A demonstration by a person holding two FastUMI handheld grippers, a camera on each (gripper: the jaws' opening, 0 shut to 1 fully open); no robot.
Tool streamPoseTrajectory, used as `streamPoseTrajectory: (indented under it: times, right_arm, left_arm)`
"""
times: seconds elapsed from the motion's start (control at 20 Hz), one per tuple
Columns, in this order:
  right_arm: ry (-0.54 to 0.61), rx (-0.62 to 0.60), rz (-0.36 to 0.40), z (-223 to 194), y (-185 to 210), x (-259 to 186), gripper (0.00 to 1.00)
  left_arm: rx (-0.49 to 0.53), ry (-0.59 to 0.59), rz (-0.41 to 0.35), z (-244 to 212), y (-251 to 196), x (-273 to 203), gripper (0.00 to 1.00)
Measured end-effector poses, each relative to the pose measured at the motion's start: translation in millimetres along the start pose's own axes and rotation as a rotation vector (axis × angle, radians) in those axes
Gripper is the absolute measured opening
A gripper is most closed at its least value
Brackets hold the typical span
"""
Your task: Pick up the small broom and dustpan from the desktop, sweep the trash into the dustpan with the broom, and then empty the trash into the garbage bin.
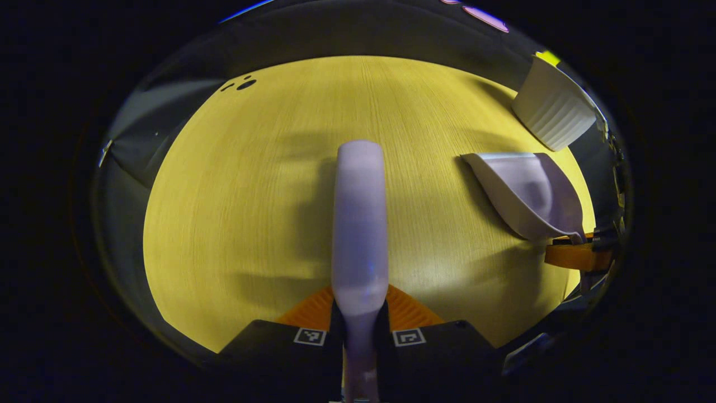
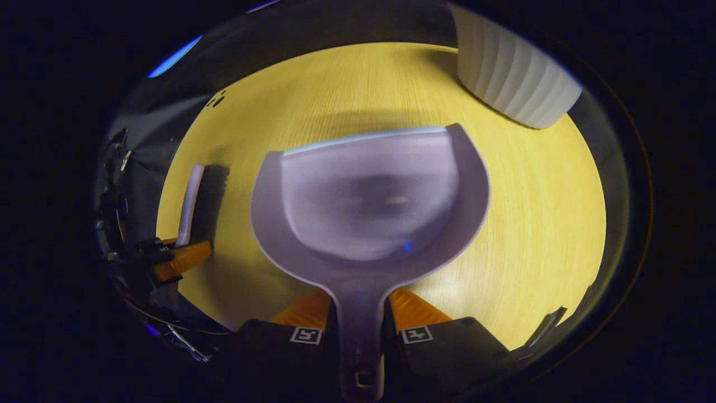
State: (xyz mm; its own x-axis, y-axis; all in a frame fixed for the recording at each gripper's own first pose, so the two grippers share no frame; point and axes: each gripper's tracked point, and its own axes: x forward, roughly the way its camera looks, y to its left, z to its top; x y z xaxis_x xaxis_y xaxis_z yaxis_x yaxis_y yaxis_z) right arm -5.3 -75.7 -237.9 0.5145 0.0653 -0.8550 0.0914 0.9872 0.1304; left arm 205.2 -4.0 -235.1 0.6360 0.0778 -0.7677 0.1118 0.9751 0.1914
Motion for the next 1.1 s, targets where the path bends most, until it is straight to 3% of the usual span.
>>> streamPoseTrajectory:
  times: [0.1, 0.15, 0.2, 0.3, 0.35, 0.5, 0.55, 0.8, 1.1]
  right_arm:
    - [0.019, 0.004, 0.01, -2.5, 2.0, 5.2, 0.32]
    - [0.016, 0.012, 0.019, -1.9, 3.7, 5.3, 0.37]
    - [0.012, 0.017, 0.035, -1.2, 6.5, 4.9, 0.33]
    - [0.009, 0.031, 0.054, 1.7, 10.0, 3.7, 0.4]
    - [0.001, 0.033, 0.062, 3.6, 11.9, -0.2, 0.48]
    - [-0.038, 0.035, 0.065, 8.3, 12.2, -9.4, 1.0]
    - [-0.065, 0.037, 0.061, 11.6, 11.9, -14.2, 0.99]
    - [-0.302, -0.017, 0.023, 37.9, 9.7, -78.9, 0.99]
    - [-0.635, -0.099, -0.008, 70.2, 32.8, -183.5, 0.99]
  left_arm:
    - [0.032, 0.01, 0.011, 1.4, 0.1, 0.7, 0.3]
    - [0.038, 0.008, 0.015, 2.4, 0.1, 1.2, 0.32]
    - [0.035, 0.003, 0.02, 2.7, 0.3, 1.7, 0.32]
    - [0.02, -0.007, 0.012, 3.9, -1.8, 1.6, 0.34]
    - [0.011, -0.018, 0.002, 5.4, -4.4, 0.9, 0.5]
    - [0.009, -0.076, 0.014, 8.8, -4.6, -9.3, 0.85]
    - [0.016, -0.102, 0.024, 11.0, -3.8, -14.9, 0.97]
    - [-0.03, -0.368, 0.009, 40.1, -9.3, -81.9, 0.96]
    - [0.012, -0.797, 0.144, 62.0, 11.2, -206.3, 0.96]
